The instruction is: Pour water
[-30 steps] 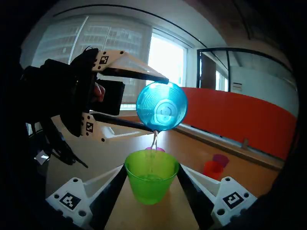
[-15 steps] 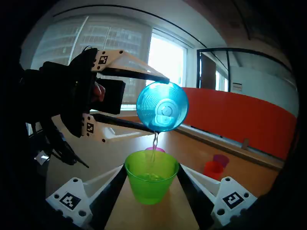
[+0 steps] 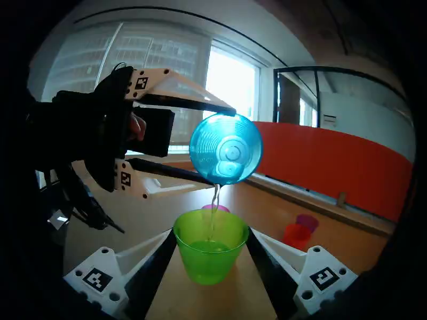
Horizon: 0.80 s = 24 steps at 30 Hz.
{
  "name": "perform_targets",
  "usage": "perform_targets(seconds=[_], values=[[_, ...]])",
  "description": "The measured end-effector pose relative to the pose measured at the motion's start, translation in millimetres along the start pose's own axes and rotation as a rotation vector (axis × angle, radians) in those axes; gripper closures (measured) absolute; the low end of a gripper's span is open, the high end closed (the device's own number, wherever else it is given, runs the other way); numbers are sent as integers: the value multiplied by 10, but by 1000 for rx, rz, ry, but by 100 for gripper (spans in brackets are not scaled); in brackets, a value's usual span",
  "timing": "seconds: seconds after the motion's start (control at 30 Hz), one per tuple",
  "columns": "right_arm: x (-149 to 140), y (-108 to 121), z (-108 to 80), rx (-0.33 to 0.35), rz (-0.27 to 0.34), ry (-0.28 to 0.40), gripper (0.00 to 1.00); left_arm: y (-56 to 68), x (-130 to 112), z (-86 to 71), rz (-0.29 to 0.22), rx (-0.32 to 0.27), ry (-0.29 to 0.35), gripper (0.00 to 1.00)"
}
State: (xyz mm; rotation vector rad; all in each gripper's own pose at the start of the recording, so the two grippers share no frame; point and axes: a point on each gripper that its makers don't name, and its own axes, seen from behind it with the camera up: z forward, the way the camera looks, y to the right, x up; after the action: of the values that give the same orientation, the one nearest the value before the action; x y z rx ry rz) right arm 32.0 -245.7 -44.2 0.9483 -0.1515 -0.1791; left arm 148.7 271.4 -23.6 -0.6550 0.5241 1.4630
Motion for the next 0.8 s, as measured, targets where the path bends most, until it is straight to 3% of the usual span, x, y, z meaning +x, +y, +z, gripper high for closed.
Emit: perform_targets(seconds=[0.5,0.8], values=[[-3,10,4,0,1,2,6,25,17,17,54,5,3,11],[-3,6,3,1,1,0,6,33,9,2,59,5,5,11]])
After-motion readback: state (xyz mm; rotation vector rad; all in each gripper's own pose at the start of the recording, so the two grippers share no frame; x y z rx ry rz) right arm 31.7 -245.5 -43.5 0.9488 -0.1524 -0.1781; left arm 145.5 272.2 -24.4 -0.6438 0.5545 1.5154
